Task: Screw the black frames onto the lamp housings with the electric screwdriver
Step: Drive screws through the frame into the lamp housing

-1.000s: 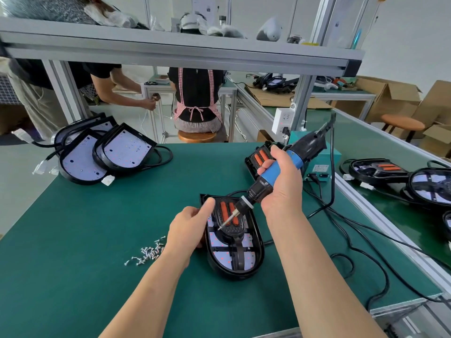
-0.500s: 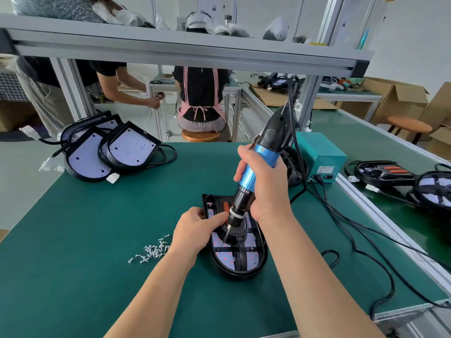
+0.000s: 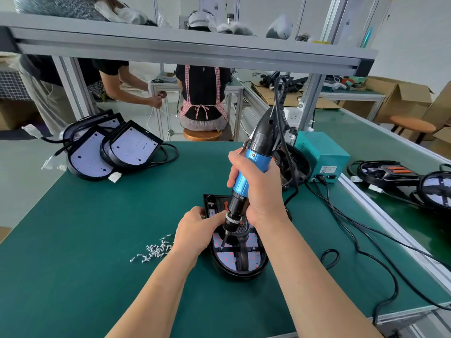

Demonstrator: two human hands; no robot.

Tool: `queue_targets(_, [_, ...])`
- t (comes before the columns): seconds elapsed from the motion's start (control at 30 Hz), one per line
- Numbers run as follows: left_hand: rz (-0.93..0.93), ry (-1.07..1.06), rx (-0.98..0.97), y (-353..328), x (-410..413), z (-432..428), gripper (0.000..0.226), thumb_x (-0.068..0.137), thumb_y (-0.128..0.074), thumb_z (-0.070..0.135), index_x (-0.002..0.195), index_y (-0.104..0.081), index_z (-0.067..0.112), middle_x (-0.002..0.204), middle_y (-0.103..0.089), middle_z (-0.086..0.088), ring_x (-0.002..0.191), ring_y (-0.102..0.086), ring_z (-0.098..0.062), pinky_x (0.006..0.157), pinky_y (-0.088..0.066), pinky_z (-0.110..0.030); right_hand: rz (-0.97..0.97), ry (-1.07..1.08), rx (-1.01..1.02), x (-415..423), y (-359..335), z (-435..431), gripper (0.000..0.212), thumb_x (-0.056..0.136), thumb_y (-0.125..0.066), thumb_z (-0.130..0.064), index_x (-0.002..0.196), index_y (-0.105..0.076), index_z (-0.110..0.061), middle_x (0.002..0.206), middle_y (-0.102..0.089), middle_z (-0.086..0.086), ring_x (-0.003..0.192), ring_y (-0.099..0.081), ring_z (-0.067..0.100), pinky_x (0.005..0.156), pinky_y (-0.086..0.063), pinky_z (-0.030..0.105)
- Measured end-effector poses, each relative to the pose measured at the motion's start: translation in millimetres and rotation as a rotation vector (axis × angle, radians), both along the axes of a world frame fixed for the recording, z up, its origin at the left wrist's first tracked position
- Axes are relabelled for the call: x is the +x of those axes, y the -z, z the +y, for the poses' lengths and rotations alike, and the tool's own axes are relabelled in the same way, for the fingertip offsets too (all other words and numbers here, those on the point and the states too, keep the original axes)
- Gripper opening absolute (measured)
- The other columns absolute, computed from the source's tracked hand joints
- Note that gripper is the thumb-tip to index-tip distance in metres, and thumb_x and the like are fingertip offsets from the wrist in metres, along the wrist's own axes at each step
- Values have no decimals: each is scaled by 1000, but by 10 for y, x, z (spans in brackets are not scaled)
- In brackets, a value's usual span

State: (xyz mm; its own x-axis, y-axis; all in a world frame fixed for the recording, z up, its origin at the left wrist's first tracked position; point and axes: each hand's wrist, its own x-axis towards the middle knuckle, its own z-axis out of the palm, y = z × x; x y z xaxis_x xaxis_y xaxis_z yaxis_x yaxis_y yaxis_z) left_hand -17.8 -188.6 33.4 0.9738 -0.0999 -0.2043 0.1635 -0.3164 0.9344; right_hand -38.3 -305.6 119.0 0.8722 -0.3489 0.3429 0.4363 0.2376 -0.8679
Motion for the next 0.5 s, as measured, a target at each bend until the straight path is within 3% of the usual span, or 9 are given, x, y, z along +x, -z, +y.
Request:
queue_targets(0.2, [14, -49, 1, 18, -21, -59, 60, 49, -61, 64, 86, -57, 18, 85, -68, 0, 81, -63, -22, 71, -47, -37, -1, 3, -1, -12, 7, -21, 11, 81, -69, -12, 80, -57, -11, 54, -50, 5, 47, -47, 17, 55, -47, 20])
queue_targets(0.4, [-9, -68, -23, 68, 4, -65, 52, 54, -63, 58, 80, -52, 14, 78, -62, -3, 73, -56, -24, 69, -44, -38, -14, -45, -35, 0, 19, -8, 20, 81, -68, -12, 68, -56, -22, 51, -50, 6, 48, -46, 16, 58, -47, 21])
queue_targets(0.5, [-22, -87, 15, 76, 4, -76, 56, 57, -60, 56, 86, -55, 9, 80, -63, -5, 71, -53, -24, 68, -42, -38, -22, -70, -49, 20, 39, -5, 26, 80, -67, -12, 62, -55, -27, 49, -49, 7, 50, -43, 20, 59, -44, 25])
